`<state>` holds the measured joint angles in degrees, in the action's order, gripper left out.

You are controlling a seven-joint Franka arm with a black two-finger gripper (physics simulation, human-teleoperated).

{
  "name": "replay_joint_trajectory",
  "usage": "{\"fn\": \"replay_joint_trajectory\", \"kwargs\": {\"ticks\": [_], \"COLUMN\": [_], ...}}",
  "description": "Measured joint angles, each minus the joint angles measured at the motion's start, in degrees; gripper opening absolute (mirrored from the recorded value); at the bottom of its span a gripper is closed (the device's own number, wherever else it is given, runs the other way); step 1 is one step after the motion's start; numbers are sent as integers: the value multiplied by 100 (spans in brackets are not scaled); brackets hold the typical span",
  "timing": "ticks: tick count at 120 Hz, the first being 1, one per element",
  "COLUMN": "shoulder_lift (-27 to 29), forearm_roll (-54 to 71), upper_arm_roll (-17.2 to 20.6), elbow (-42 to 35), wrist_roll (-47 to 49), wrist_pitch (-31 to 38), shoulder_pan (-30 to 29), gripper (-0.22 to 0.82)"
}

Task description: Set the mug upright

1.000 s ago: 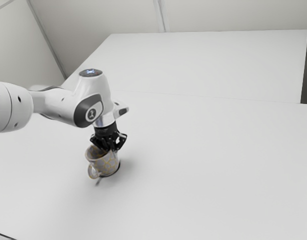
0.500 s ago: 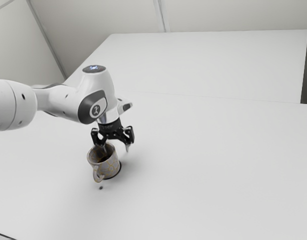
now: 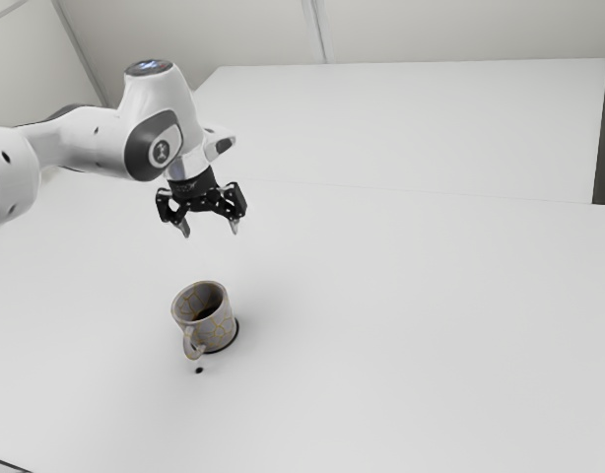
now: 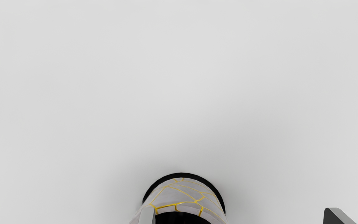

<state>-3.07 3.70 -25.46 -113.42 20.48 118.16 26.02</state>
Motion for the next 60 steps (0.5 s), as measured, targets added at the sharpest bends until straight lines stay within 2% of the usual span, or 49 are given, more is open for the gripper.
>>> {"fn": "replay_joint_trajectory", "kwargs": {"ticks": [8,17,60], "shoulder_lift": [5,32,322], "forearm_roll": [122,221,302], "upper_arm_roll": [443,611,384], "elbow": [240,446,1555], "wrist_roll": [-119,-240,-854], "wrist_pitch": [-183,-420,-1552], "shoulder_pan": [-570,-844,-379], "gripper": [60,60,60]}}
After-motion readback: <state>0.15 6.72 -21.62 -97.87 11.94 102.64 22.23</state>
